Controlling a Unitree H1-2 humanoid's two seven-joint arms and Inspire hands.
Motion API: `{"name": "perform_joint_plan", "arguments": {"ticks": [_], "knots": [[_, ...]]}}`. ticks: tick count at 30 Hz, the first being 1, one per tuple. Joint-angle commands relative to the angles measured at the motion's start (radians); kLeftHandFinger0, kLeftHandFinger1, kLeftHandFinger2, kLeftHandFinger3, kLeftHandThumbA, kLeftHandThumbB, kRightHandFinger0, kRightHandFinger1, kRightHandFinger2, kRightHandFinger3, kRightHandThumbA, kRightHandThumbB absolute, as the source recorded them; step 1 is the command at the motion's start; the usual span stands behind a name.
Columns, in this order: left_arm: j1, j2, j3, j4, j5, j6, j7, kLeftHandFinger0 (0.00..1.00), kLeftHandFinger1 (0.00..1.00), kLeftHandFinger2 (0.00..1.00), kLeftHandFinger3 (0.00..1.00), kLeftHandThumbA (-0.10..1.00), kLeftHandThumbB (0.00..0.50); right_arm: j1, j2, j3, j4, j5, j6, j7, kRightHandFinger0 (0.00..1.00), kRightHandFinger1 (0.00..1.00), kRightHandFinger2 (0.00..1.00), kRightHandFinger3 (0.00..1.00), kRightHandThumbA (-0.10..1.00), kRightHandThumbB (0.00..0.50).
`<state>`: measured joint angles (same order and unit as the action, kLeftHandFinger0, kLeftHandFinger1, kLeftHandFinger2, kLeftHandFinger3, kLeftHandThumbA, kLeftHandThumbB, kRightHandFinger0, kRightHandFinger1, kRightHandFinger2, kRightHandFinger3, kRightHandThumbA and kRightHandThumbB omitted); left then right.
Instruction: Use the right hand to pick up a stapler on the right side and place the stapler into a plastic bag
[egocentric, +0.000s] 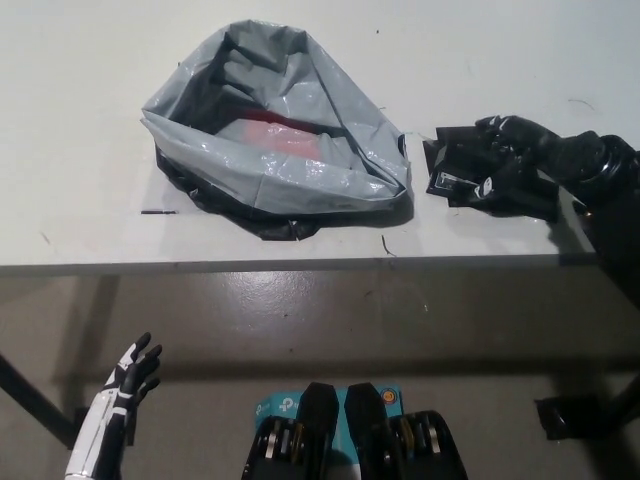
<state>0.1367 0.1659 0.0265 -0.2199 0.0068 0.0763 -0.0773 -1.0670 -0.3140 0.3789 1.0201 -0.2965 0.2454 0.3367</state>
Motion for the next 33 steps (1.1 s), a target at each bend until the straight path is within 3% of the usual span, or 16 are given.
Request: {"name": "perform_joint_plan", "arguments": {"ticks": [1,7,8,9,10,11,12,13,14,17,21,23,28,30,32,33], "knots": [[-0.01,0.021,-0.007,-0.029,0.013,-0.052,-0.015,1.0,1.0,1.0,1.0,1.0,0.0,-0.063,0.002,-0.012,0.03,-0.003,-0.068,0.008,1.0,1.0,1.0,1.0,0.85,0.339],[-0.014,0.022,-0.011,-0.023,0.005,-0.049,-0.017,1.0,1.0,1.0,1.0,1.0,0.011,-0.057,0.006,0.027,0.062,-0.055,-0.108,-0.033,1.0,1.0,1.0,1.0,0.91,0.35],[-0.015,0.023,-0.012,-0.022,0.009,-0.05,-0.016,1.0,1.0,1.0,1.0,1.0,0.018,-0.053,0.008,0.026,0.066,-0.06,-0.126,-0.067,1.0,1.0,1.0,1.0,0.87,0.343],[-0.015,0.025,-0.014,-0.021,0.017,-0.054,-0.014,1.0,1.0,1.0,1.0,1.0,0.014,-0.042,0.016,-0.002,0.067,-0.045,-0.144,-0.133,0.92,0.86,0.83,0.72,0.71,0.311],[-0.016,0.025,-0.014,-0.021,0.016,-0.054,-0.015,1.0,1.0,1.0,1.0,1.0,0.014,-0.04,0.02,-0.011,0.074,-0.04,-0.155,-0.159,0.65,0.59,0.61,0.53,0.65,0.291],[-0.022,0.026,-0.014,-0.018,0.014,-0.052,-0.016,1.0,1.0,1.0,1.0,1.0,0.012,-0.042,0.022,-0.019,0.085,-0.038,-0.178,-0.189,0.21,0.27,0.3,0.25,0.5,0.243],[-0.027,0.026,-0.014,-0.016,0.013,-0.05,-0.016,1.0,1.0,1.0,1.0,1.0,0.012,-0.04,0.024,-0.023,0.092,-0.044,-0.205,-0.226,0.04,0.15,0.22,0.17,0.4,0.212],[-0.027,0.028,-0.015,-0.016,0.016,-0.05,-0.016,1.0,1.0,1.0,1.0,1.0,0.018,-0.037,0.025,-0.023,0.089,-0.05,-0.212,-0.244,0.01,0.11,0.22,0.16,0.33,0.195],[-0.028,0.03,-0.016,-0.014,0.02,-0.051,-0.016,1.0,1.0,1.0,1.0,1.0,0.025,-0.032,0.025,-0.022,0.082,-0.058,-0.215,-0.261,0.01,0.16,0.29,0.16,0.3,0.181],[-0.032,0.03,-0.016,-0.006,0.017,-0.058,-0.017,1.0,1.0,1.0,1.0,1.0,0.017,-0.023,0.024,-0.025,0.076,-0.063,-0.219,-0.274,0.02,0.23,0.34,0.07,0.32,0.177],[-0.037,0.029,-0.02,-0.002,0.015,-0.061,-0.019,1.0,1.0,1.0,1.0,1.0,0.005,-0.005,0.017,-0.038,0.065,-0.06,-0.225,-0.287,0.06,0.41,0.58,0.07,0.33,0.194],[-0.043,0.03,-0.021,0.0,0.018,-0.064,-0.019,1.0,1.0,1.0,1.0,1.0,0.001,-0.001,0.016,-0.049,0.065,-0.054,-0.225,-0.295,0.11,0.44,0.6,0.08,0.34,0.211],[-0.05,0.034,-0.023,-0.003,0.016,-0.048,-0.024,1.0,1.0,1.0,1.0,1.0,0.008,0.01,0.013,-0.098,0.058,-0.016,-0.225,-0.292,0.2,0.44,0.55,0.06,0.3,0.222],[-0.051,0.032,-0.025,-0.003,0.014,-0.045,-0.025,1.0,1.0,1.0,1.0,1.0,0.001,0.013,0.018,-0.164,0.057,0.043,-0.226,-0.276,0.07,0.36,0.49,0.0,0.26,0.217],[-0.052,0.032,-0.026,-0.002,0.013,-0.045,-0.026,1.0,1.0,1.0,1.0,1.0,0.0,0.012,0.024,-0.214,0.06,0.087,-0.216,-0.266,0.05,0.35,0.56,0.0,0.24,0.216],[-0.054,0.031,-0.027,-0.002,0.015,-0.044,-0.027,1.0,1.0,1.0,1.0,1.0,0.0,0.003,0.041,-0.318,0.071,0.188,-0.168,-0.254,0.05,0.41,0.64,0.08,0.22,0.239]]}}
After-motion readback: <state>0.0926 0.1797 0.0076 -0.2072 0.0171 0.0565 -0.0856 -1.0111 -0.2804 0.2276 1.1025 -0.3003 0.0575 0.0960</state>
